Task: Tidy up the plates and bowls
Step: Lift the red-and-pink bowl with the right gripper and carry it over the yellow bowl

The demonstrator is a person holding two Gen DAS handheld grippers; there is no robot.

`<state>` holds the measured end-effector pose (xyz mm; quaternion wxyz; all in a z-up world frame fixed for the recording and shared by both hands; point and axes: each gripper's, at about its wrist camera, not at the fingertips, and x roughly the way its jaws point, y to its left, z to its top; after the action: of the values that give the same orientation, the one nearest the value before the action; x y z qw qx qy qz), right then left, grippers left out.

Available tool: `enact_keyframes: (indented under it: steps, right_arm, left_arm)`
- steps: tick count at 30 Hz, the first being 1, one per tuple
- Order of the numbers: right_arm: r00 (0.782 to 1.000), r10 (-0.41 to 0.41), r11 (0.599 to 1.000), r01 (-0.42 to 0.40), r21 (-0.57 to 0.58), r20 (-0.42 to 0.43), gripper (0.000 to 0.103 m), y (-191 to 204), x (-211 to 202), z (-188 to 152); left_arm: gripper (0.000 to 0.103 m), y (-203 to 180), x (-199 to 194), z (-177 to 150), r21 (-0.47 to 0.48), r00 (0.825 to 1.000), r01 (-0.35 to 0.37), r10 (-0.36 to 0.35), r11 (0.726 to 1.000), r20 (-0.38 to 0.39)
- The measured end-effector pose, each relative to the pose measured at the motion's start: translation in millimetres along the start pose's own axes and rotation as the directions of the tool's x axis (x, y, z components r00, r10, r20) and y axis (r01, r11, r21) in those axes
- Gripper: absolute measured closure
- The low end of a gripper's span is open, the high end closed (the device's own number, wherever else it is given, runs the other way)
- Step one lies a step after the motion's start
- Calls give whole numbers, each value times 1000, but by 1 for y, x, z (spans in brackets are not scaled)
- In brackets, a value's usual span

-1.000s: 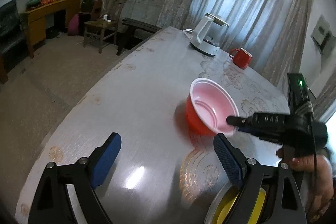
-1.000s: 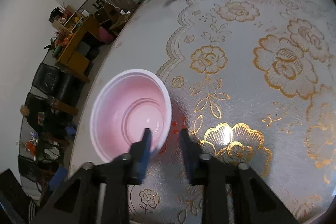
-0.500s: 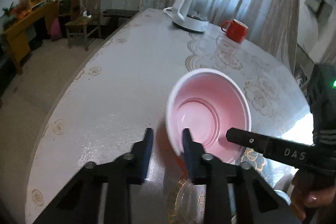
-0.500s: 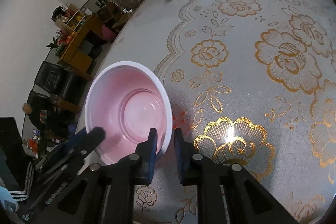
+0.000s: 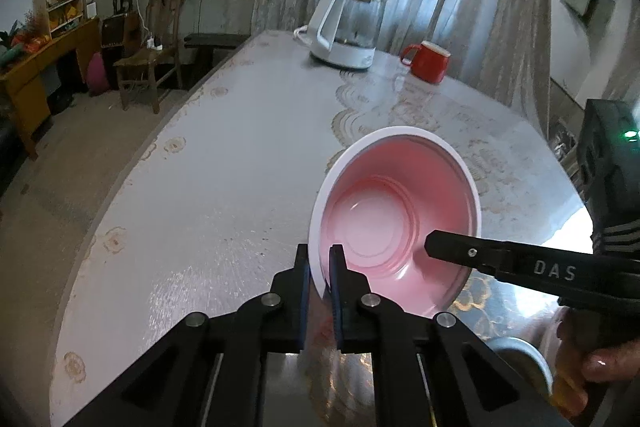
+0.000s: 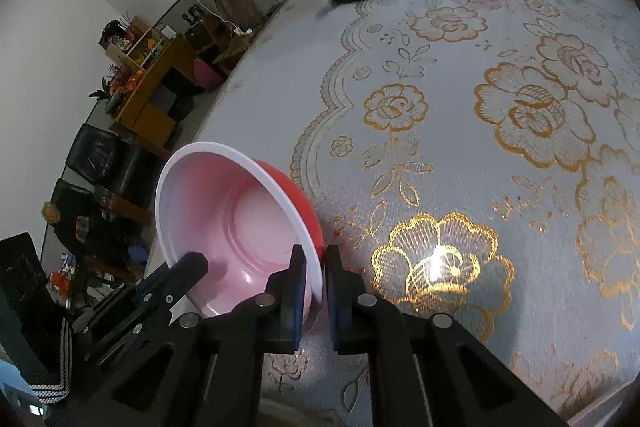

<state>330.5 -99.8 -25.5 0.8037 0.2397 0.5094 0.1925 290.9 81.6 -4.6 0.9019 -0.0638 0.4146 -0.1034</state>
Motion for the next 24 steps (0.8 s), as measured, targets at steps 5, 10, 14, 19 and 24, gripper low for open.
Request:
enact_keyframes:
  steps: [5, 10, 14, 19, 24]
  right_arm:
    - [1000, 0, 1000, 1, -16, 30, 94, 7, -19, -10]
    - [998, 10, 1000, -9, -19, 58, 94, 10, -38, -19]
    - [996, 17, 1000, -14, -25, 90, 94, 10, -57, -31]
    - [991, 30, 999, -25, -37, 133, 94, 11, -83, -49]
    - [983, 36, 998, -27, -53, 180, 94, 16, -107, -68]
  left_arm:
    - [94, -10, -27, -6, 16, 999, 5, -6, 1000, 52]
    - [94, -17, -45, -14, 16, 996, 23, -25, 1000, 80]
    - [94, -22, -60, -23, -3, 994, 58, -57, 998, 93]
    - [94, -29, -79, -38, -21, 989, 93, -90, 995, 118]
    - [94, -40, -97, -55, -10, 986, 82, -80, 997, 144]
